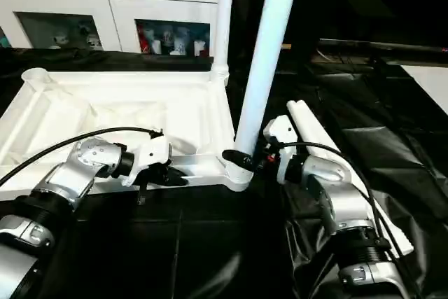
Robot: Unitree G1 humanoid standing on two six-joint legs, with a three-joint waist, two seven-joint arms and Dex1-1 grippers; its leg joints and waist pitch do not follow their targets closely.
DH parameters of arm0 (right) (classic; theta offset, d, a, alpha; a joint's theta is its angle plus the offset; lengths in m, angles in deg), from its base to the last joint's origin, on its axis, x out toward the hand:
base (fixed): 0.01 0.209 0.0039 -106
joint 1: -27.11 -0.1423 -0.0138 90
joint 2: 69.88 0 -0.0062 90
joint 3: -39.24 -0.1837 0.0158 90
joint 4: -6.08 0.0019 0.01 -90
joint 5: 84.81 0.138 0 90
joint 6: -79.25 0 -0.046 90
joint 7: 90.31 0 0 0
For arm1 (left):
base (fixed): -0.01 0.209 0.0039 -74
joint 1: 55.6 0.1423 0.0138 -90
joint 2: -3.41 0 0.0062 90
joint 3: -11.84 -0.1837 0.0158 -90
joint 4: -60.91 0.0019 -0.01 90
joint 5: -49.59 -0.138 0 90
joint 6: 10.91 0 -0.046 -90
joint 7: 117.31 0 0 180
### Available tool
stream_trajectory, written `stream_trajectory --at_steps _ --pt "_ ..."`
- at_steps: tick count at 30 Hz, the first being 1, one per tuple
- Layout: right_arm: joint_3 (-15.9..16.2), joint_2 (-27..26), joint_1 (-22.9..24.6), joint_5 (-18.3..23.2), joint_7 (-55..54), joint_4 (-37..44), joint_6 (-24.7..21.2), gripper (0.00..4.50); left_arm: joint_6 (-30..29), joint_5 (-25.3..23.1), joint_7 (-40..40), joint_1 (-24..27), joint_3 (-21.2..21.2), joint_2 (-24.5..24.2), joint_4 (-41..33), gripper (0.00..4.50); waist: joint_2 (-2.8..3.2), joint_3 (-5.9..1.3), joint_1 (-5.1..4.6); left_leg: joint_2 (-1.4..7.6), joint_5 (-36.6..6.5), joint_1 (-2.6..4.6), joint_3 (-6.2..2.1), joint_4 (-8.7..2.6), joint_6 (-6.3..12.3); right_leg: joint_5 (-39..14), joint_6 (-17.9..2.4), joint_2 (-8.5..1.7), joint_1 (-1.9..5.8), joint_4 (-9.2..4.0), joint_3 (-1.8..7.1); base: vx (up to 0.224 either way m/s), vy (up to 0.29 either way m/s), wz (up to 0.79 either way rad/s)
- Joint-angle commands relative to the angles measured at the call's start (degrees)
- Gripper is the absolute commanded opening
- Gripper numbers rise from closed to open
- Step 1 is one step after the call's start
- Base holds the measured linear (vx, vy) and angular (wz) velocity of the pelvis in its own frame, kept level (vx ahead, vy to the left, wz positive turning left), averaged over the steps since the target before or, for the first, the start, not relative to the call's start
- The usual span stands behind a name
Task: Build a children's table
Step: Insert table leg to table base
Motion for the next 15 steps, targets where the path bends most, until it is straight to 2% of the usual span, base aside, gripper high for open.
stream_trajectory --at_steps 1,2,3,5,7,8,10,15 --pt "3.6 0.0 4.1 0.1 5.3 -3.6 -2.7 1.85 1.9 1.7 2.6 0.6 -0.1 0.1 -2.2 0.0 0.24 -2.23 0.05 5.2 -16.7 1.17 -2.46 -5.18 -0.07 -11.8 -13.2 -6.08 0.59 -4.99 3.38 0.0 0.0 0.0" --pt "3.5 0.1 4.2 0.2 5.8 -3.7 -2.5 1.85 2.0 2.1 3.1 0.8 -0.1 0.1 -2.5 0.0 0.33 -2.31 0.12 5.2 -15.9 1.22 -2.37 -5.1 0.21 -10.1 -13.6 -6.06 0.63 -4.86 3.4 0.0 0.0 0.0" --pt "3.5 0.3 4.6 0.7 7.0 -3.8 -2.2 1.85 2.1 3.2 4.8 1.2 0.0 0.1 -3.2 0.0 0.27 -2.51 0.17 5.22 -14.0 1.23 -2.24 -4.94 0.92 -6.2 -14.4 -5.92 0.81 -4.46 3.32 0.052 -0.008 0.02" --pt "3.8 0.9 5.5 1.1 8.9 -3.6 -1.5 1.85 1.8 4.6 7.7 1.9 -0.3 -0.1 -4.6 0.0 0.21 -2.8 0.44 5.09 -9.2 0.79 -1.99 -4.55 3.04 1.6 -15.7 -5.84 1.48 -3.68 3.08 0.0 0.0 0.0" --pt "4.3 1.5 6.3 1.4 10.6 -3.1 -1.3 1.85 1.5 5.6 10.7 2.6 -1.0 -0.7 -5.7 0.0 0.24 -2.85 0.67 5.12 -7.5 0.76 -1.87 -4.42 4.49 4.4 -16.3 -5.72 1.68 -3.38 2.88 0.0 0.0 0.0" --pt "5.1 2.3 7.2 1.0 12.4 -2.4 -0.2 1.85 0.3 6.3 13.0 3.1 -1.4 -1.5 -6.6 0.0 0.53 -2.86 0.88 5.21 -7.4 0.87 -1.75 -4.34 4.92 4.5 -16.6 -5.68 1.57 -3.41 2.8 0.0 0.0 0.0" --pt "5.6 2.7 7.6 0.8 13.3 -1.9 0.2 1.84 -0.1 6.3 13.8 3.0 -1.6 -1.9 -6.6 0.0 0.68 -2.76 1.1 5.31 -8.3 0.82 -1.85 -4.5 4.58 2.3 -16.5 -5.68 1.6 -3.47 2.67 0.0 0.0 0.0" --pt "6.9 3.9 9.1 -0.5 15.9 -0.9 2.6 1.84 1.6 4.4 13.0 1.8 -1.7 -2.8 -4.5 0.0 0.79 -2.45 1.31 5.49 -13.4 1.39 -1.94 -5.04 1.29 -5.9 -15.5 -5.65 1.18 -4.32 2.82 0.0 0.0 0.0"
